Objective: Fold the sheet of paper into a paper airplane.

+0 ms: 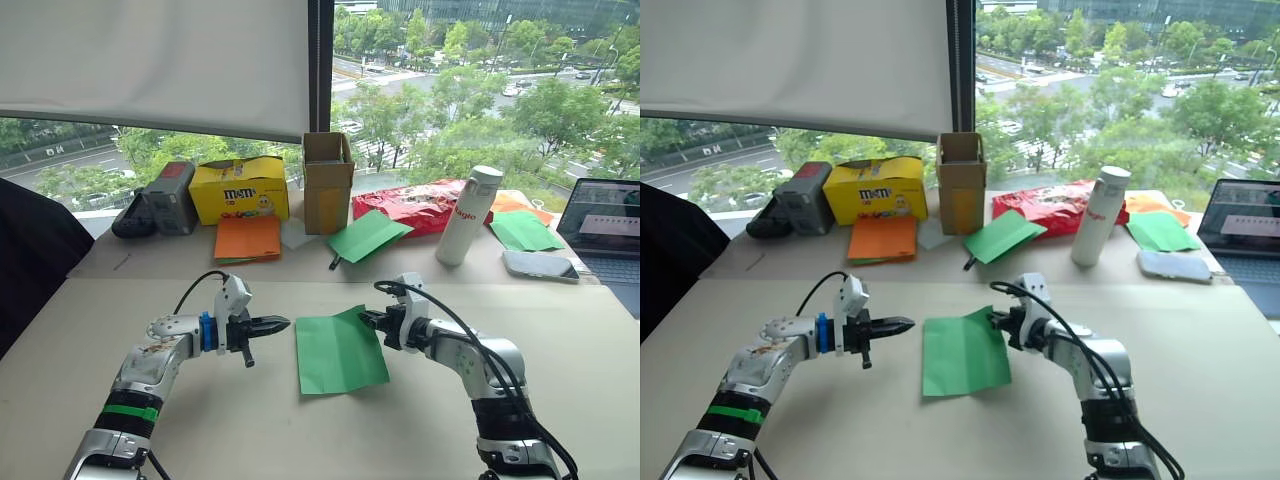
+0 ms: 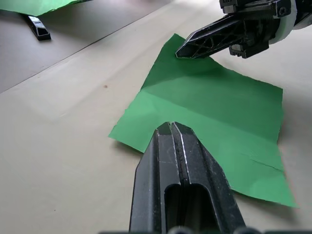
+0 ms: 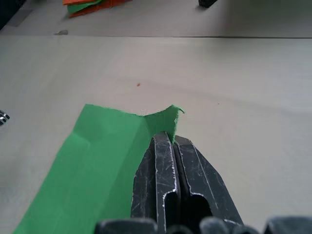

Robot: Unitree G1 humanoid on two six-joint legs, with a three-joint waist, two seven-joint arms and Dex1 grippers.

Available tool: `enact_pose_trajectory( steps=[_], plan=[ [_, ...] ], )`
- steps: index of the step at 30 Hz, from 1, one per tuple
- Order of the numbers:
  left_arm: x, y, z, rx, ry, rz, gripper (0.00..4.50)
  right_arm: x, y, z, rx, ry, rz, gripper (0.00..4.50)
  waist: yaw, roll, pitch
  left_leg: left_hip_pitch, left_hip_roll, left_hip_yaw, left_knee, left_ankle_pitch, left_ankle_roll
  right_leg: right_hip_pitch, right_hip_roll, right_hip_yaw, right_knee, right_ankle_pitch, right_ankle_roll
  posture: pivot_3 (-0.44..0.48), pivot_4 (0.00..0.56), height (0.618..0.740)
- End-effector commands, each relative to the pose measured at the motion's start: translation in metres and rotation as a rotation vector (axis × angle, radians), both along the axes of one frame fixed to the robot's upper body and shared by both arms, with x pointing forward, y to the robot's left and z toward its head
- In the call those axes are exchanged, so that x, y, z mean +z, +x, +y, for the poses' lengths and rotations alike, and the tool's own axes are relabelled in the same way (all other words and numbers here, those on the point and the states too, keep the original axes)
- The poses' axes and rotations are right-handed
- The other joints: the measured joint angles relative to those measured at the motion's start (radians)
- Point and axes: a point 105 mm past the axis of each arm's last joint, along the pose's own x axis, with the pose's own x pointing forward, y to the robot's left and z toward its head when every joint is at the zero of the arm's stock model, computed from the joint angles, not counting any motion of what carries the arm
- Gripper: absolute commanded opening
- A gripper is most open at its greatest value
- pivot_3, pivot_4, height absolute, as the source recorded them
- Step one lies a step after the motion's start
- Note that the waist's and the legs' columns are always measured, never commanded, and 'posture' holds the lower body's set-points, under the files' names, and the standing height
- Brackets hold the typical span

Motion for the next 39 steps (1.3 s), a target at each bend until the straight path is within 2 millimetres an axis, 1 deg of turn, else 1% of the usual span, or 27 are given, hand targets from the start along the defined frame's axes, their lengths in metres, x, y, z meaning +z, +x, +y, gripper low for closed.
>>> enact_pose_trajectory(
  steps=[1, 5, 8, 12, 14, 18, 20, 21, 24, 27, 29, 31, 33, 35, 39],
  plan=[
    [0.009, 0.000, -0.011, -0.024, -0.007, -0.043, 0.00, 0.022, -0.009, -0.006, -0.072, -0.033, -0.085, 0.04, -0.002, 0.000, 0.000, 0.001, 0.000, 0.000, 0.000, 0.000, 0.000, 0.000, 0.001, 0.000, -0.001, 0.000, 0.000, 0.000, 0.150, 0.740],
    [0.004, -0.002, -0.025, -0.041, -0.010, -0.033, 0.00, 0.024, -0.020, -0.012, -0.127, -0.120, -0.120, 0.04, -0.002, -0.001, 0.001, 0.002, 0.000, 0.000, 0.000, 0.000, 0.000, 0.000, 0.004, 0.000, -0.001, -0.001, 0.002, 0.000, 0.150, 0.740],
    [-0.006, -0.004, -0.040, -0.053, -0.005, -0.013, 0.00, 0.018, -0.027, -0.012, -0.147, -0.156, -0.110, 0.04, 0.000, -0.001, 0.001, 0.002, -0.001, 0.001, 0.000, 0.000, 0.000, 0.000, 0.009, 0.000, -0.002, -0.002, 0.003, 0.000, 0.150, 0.740],
    [-0.015, -0.013, -0.060, -0.079, -0.009, 0.011, 0.00, 0.007, -0.033, -0.010, -0.171, -0.143, -0.083, 0.04, -0.003, -0.002, 0.001, 0.002, 0.000, 0.001, 0.001, 0.000, 0.000, 0.001, 0.013, 0.002, -0.002, -0.002, 0.003, 0.000, 0.150, 0.740],
    [-0.018, -0.018, -0.066, -0.091, -0.009, 0.022, 0.00, 0.003, -0.034, -0.007, -0.173, -0.126, -0.068, 0.04, -0.005, -0.002, 0.001, 0.002, 0.000, 0.001, 0.001, 0.000, 0.000, 0.001, 0.013, 0.002, -0.002, -0.002, 0.003, 0.000, 0.150, 0.740],
    [-0.029, -0.022, -0.069, -0.092, 0.031, 0.032, 0.00, -0.004, -0.037, -0.001, -0.170, -0.086, -0.044, 0.04, -0.010, -0.002, 0.001, 0.002, 0.001, 0.001, 0.000, 0.000, 0.000, 0.001, 0.015, 0.003, -0.002, -0.002, 0.003, 0.000, 0.150, 0.740],
    [-0.038, -0.024, -0.066, -0.101, 0.091, 0.015, 0.00, -0.005, -0.038, 0.002, -0.152, -0.089, -0.050, 0.04, -0.011, -0.002, 0.001, 0.002, 0.000, 0.001, 0.000, 0.000, 0.000, 0.001, 0.015, 0.002, -0.002, -0.002, 0.003, 0.000, 0.150, 0.740],
    [-0.041, -0.022, -0.066, -0.083, 0.108, 0.008, 0.00, -0.007, -0.038, 0.003, -0.148, -0.092, -0.047, 0.04, -0.012, -0.002, 0.001, 0.003, 0.000, 0.001, 0.000, 0.000, 0.000, 0.001, 0.015, 0.002, -0.002, -0.002, 0.003, 0.000, 0.150, 0.740],
    [-0.040, -0.020, -0.069, -0.076, 0.111, -0.010, 0.00, -0.012, -0.038, 0.004, -0.143, -0.103, -0.042, 0.04, -0.010, -0.002, 0.001, 0.004, 0.000, 0.001, 0.001, 0.000, 0.000, 0.001, 0.015, 0.002, -0.002, -0.002, 0.003, 0.000, 0.150, 0.740],
    [-0.037, -0.018, -0.071, -0.075, 0.109, -0.027, 0.00, -0.010, -0.038, 0.005, -0.128, -0.115, -0.062, 0.04, -0.010, -0.002, 0.001, 0.003, 0.000, 0.001, 0.000, 0.000, 0.000, 0.001, 0.015, 0.002, -0.002, -0.002, 0.003, 0.000, 0.150, 0.740],
    [-0.037, -0.016, -0.072, -0.071, 0.111, -0.030, 0.00, -0.009, -0.039, 0.008, -0.091, -0.144, -0.095, 0.04, -0.010, -0.002, 0.001, 0.003, 0.000, 0.001, 0.001, 0.000, 0.000, 0.001, 0.015, 0.002, -0.002, -0.002, 0.003, 0.000, 0.150, 0.740],
    [-0.042, -0.019, -0.075, -0.085, 0.127, -0.019, 0.00, -0.008, -0.047, 0.015, 0.048, -0.281, -0.222, 0.04, -0.009, -0.002, 0.001, 0.003, 0.000, 0.001, 0.001, 0.000, 0.000, 0.001, 0.015, 0.002, -0.002, -0.002, 0.003, 0.000, 0.150, 0.740],
    [-0.046, -0.021, -0.078, -0.098, 0.135, -0.004, 0.00, -0.008, -0.053, 0.016, 0.122, -0.331, -0.290, 0.04, -0.006, -0.003, 0.001, 0.004, -0.001, 0.001, 0.001, 0.000, 0.000, 0.001, 0.015, 0.002, -0.003, -0.003, 0.004, 0.000, 0.150, 0.740],
    [-0.050, -0.024, -0.081, -0.113, 0.147, 0.003, 0.00, -0.008, -0.054, 0.015, 0.181, -0.402, -0.365, 0.04, -0.006, -0.003, 0.001, 0.003, -0.001, 0.001, 0.001, 0.000, 0.000, 0.002, 0.016, 0.002, -0.005, -0.003, 0.004, 0.000, 0.150, 0.740],
    [-0.056, -0.028, -0.083, -0.132, 0.167, 0.015, 0.00, -0.006, -0.052, 0.015, 0.266, -0.488, -0.465, 0.04, -0.006, -0.005, 0.003, 0.004, -0.001, 0.001, 0.000, 0.000, 0.000, 0.007, 0.017, 0.002, -0.006, -0.004, 0.006, 0.000, 0.150, 0.740]
  ],
)
